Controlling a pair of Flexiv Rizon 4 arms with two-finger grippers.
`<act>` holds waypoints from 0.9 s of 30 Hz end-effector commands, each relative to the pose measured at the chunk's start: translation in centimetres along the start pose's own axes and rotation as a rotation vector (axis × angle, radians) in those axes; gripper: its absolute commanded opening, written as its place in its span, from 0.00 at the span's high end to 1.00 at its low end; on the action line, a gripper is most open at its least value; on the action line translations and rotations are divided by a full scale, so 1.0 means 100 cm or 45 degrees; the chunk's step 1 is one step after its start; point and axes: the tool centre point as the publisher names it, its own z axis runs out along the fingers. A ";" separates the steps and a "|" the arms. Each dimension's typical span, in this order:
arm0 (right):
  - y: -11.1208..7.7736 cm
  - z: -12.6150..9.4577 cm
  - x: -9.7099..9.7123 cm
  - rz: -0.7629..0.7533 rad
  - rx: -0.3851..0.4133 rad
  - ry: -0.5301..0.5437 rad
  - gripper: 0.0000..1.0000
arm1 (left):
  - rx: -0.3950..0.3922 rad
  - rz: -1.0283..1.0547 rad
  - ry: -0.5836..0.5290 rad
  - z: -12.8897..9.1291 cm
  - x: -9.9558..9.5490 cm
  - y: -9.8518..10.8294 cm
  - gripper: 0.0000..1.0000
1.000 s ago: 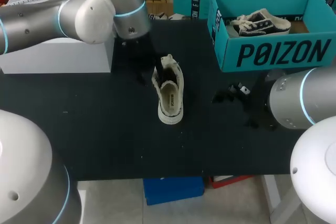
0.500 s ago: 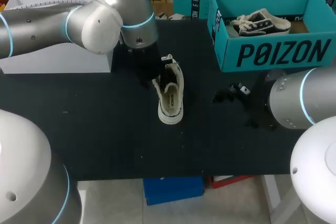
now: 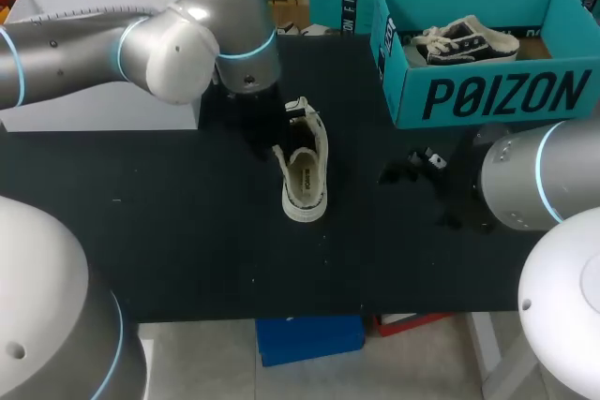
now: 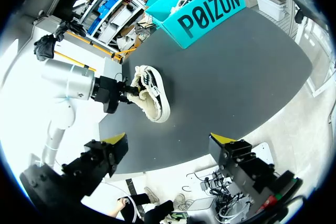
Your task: Take the shoe out of the shoebox, open the shoe tongue, remove and reinsert the insole, then place the shoe into the shoebox
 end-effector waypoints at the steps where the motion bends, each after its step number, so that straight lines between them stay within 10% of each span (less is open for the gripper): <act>1: -0.005 0.006 0.003 0.006 -0.024 -0.003 0.00 | -0.010 -0.005 -0.008 0.003 -0.001 0.001 0.62; 8: -0.005 0.006 0.003 0.006 -0.024 -0.003 0.00 | -0.019 -0.016 -0.006 0.006 -0.004 0.004 0.67; 11: -0.005 0.006 0.003 0.006 -0.024 -0.003 0.00 | -0.017 -0.026 -0.004 0.009 -0.004 0.004 1.00; 27: -0.005 0.006 0.003 0.006 -0.024 -0.003 0.00 | 0.010 -0.003 -0.134 -0.025 -0.016 0.001 1.00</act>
